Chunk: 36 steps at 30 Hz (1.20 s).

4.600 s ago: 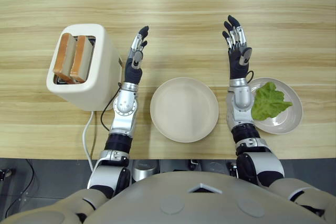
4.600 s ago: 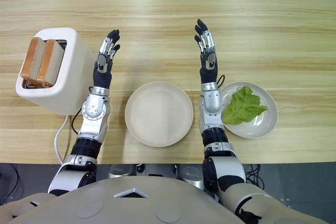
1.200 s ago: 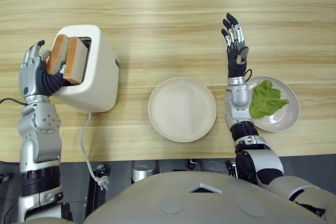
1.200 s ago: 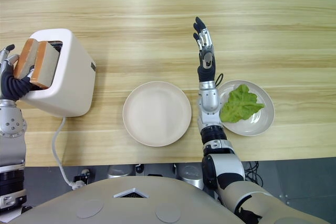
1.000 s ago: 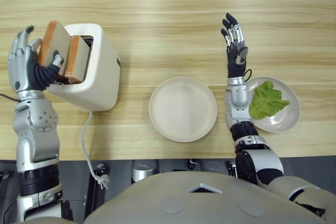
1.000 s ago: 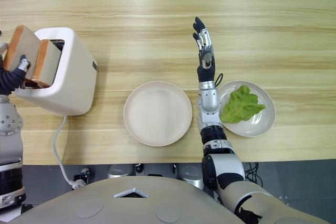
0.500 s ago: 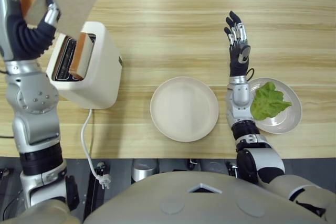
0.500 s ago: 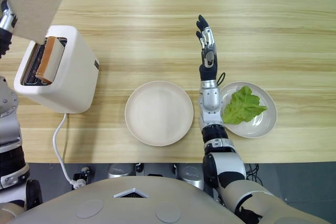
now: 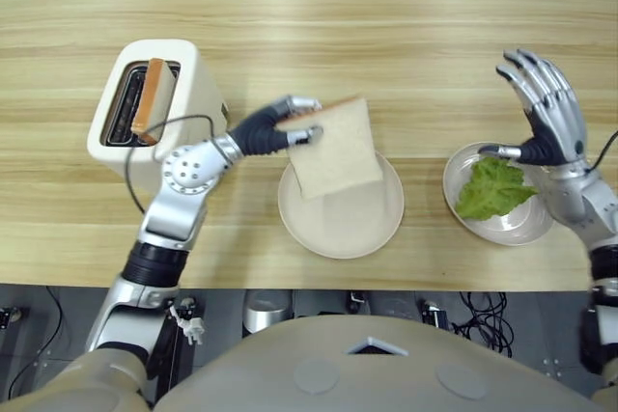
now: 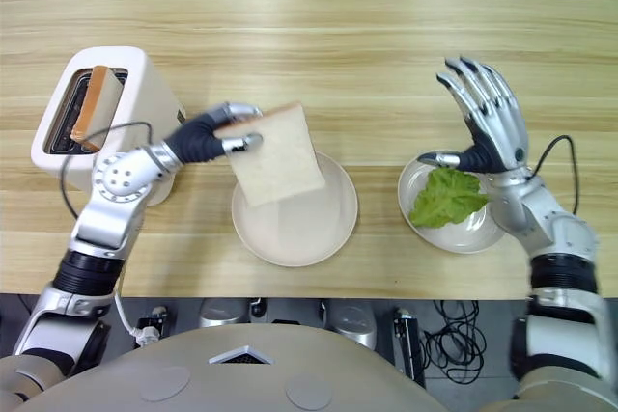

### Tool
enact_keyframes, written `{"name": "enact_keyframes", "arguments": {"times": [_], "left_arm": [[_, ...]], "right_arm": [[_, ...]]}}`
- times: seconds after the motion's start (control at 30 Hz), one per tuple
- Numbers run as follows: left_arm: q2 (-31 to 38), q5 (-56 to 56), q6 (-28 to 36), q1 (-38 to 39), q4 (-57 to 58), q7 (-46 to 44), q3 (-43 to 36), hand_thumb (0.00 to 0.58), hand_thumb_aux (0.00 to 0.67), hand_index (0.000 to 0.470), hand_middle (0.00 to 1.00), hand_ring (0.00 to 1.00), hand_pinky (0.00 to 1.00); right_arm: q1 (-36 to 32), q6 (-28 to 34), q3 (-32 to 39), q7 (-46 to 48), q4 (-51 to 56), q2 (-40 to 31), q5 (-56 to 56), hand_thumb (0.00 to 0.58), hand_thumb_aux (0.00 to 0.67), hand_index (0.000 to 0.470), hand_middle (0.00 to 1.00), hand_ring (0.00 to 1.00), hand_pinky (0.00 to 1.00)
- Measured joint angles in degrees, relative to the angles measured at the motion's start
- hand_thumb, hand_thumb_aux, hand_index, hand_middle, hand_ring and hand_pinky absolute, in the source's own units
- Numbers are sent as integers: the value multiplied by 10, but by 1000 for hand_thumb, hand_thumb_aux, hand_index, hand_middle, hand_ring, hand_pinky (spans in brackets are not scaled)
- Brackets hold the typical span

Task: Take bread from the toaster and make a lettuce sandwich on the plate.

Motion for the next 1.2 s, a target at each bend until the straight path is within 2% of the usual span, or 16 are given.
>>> {"name": "enact_keyframes", "arguments": {"times": [0.13,0.23,0.4,0.57,0.6,0.63,0.67,0.7,0.73,0.93,1.2], "left_arm": [[-39,41,-14,9,55,4,-45,580,670,460,1000,1000,1000],[-58,77,-29,15,107,13,-73,580,670,460,1000,1000,1000],[-61,128,-53,11,157,33,-96,580,670,460,1000,1000,1000],[-51,166,-64,8,158,39,-98,580,670,460,1000,1000,1000],[-46,171,-66,8,158,39,-98,580,670,460,1000,1000,1000],[-42,175,-67,8,157,38,-98,580,670,460,1000,1000,1000],[-38,182,-68,8,155,39,-98,577,625,429,1000,1000,1000],[-37,185,-69,8,153,39,-98,0,0,0,0,0,0],[-37,199,-72,7,151,45,-99,0,0,0,0,0,0],[-29,272,-81,-11,150,98,-110,0,0,0,0,0,0],[-24,308,-85,-21,149,135,-110,0,0,0,0,0,0]], "right_arm": [[-6,44,86,-80,124,-12,-35,0,0,0,0,0,0],[-18,71,138,-102,205,-13,-37,0,0,0,0,0,0],[-26,85,187,-103,260,-12,-22,0,0,0,0,0,0],[-26,93,209,-95,288,-12,17,0,0,0,0,0,0],[-26,95,211,-92,292,-12,25,40,24,16,0,0,0],[-26,97,212,-90,293,-12,29,40,24,16,0,0,0],[-26,98,216,-87,294,-12,39,480,391,269,0,0,0],[-26,98,218,-86,295,-12,43,574,604,415,0,0,0],[-26,100,224,-84,296,-12,47,580,670,460,0,0,0],[-34,101,245,-81,293,-12,67,580,670,460,0,0,0],[-45,107,272,-79,292,-11,77,580,670,460,0,0,0]]}}
